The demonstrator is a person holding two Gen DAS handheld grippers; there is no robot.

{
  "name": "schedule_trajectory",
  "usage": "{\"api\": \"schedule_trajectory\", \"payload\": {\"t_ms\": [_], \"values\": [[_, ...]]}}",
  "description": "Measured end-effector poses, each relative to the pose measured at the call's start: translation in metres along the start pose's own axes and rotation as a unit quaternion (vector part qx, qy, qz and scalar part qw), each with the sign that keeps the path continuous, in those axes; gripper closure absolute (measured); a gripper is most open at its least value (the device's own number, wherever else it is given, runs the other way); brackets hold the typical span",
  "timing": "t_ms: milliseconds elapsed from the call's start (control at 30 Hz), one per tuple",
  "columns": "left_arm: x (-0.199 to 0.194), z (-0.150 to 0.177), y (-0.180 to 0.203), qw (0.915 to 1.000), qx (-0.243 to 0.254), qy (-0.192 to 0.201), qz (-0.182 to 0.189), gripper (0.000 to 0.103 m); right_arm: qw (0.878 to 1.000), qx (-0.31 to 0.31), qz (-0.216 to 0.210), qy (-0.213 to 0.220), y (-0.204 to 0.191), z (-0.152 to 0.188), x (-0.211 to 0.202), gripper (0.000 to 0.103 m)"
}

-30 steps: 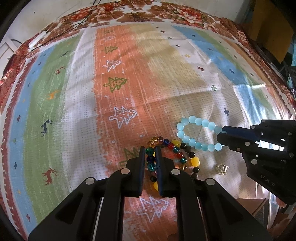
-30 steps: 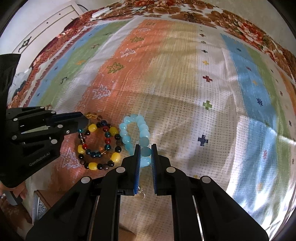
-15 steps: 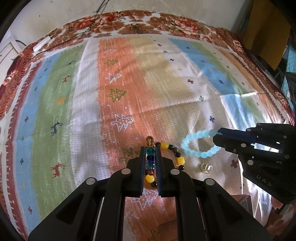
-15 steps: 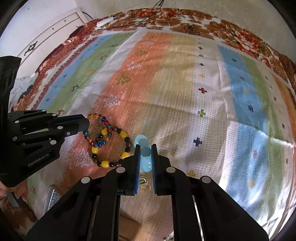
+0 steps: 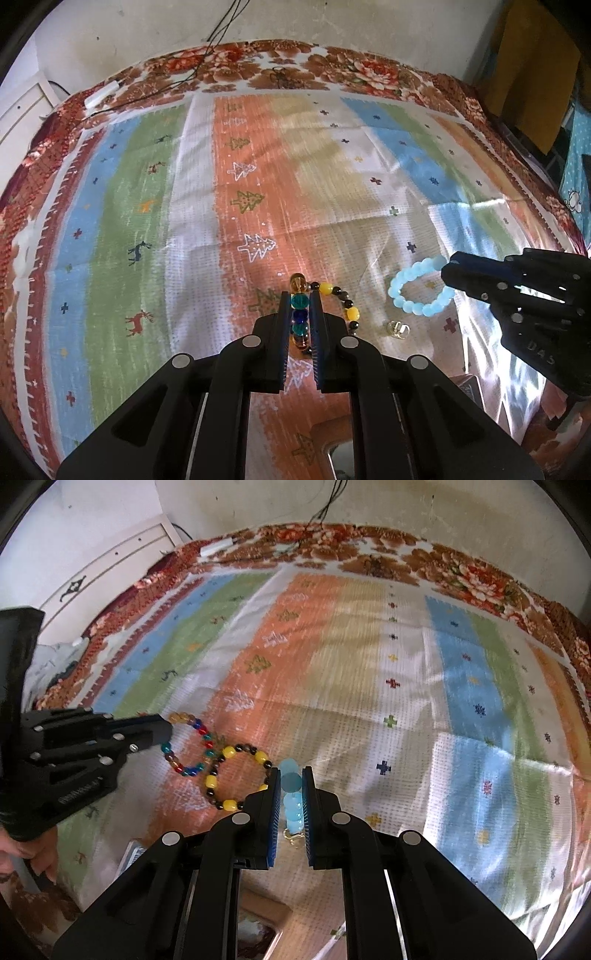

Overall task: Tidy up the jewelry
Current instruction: 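Carry both bracelets over the tin and open both grippers to drop them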

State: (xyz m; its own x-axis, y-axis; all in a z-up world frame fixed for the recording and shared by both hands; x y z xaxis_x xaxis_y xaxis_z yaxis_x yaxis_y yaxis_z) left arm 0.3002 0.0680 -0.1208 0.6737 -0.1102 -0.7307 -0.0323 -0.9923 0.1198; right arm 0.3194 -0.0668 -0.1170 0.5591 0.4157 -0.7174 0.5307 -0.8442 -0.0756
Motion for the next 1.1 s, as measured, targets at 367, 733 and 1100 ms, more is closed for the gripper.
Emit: {"api": "schedule_trajectory", "payload": {"t_ms": [367, 733, 1100], "values": [[-0.027, -0.002, 0.012, 0.9996, 0.009, 0.026, -0.007, 0.094, 0.999, -0.010, -0.008, 0.030, -0.013, -0.002, -0.035, 0.091], [-0.058, 0.004, 0.026, 0.9988, 0.006, 0.049, -0.002, 0.094, 0.998, -0.010, -0.009, 0.055, -0.019, 0.003, -0.066, 0.091], [-0.083, 0.019, 0.040, 0.9980, 0.018, 0.061, 0.004, 0.093, 0.998, -0.013, -0.010, 0.066, -0.028, 0.024, -0.091, 0.091]]}}
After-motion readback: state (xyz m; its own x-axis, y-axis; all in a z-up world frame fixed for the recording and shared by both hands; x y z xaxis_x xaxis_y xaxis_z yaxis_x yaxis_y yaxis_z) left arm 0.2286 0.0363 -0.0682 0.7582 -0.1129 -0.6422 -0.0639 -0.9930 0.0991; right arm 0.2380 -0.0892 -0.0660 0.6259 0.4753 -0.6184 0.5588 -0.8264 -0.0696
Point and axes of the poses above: each gripper's, at about its wrist camera, not at the fingertips, and x roughly the way its jaws point, y to its right, z to its underside, the point moved 9 cm from there along x, roughly the way its jaws point, and after that the axes turned 11 degrees about y, right-handed, at the moved point
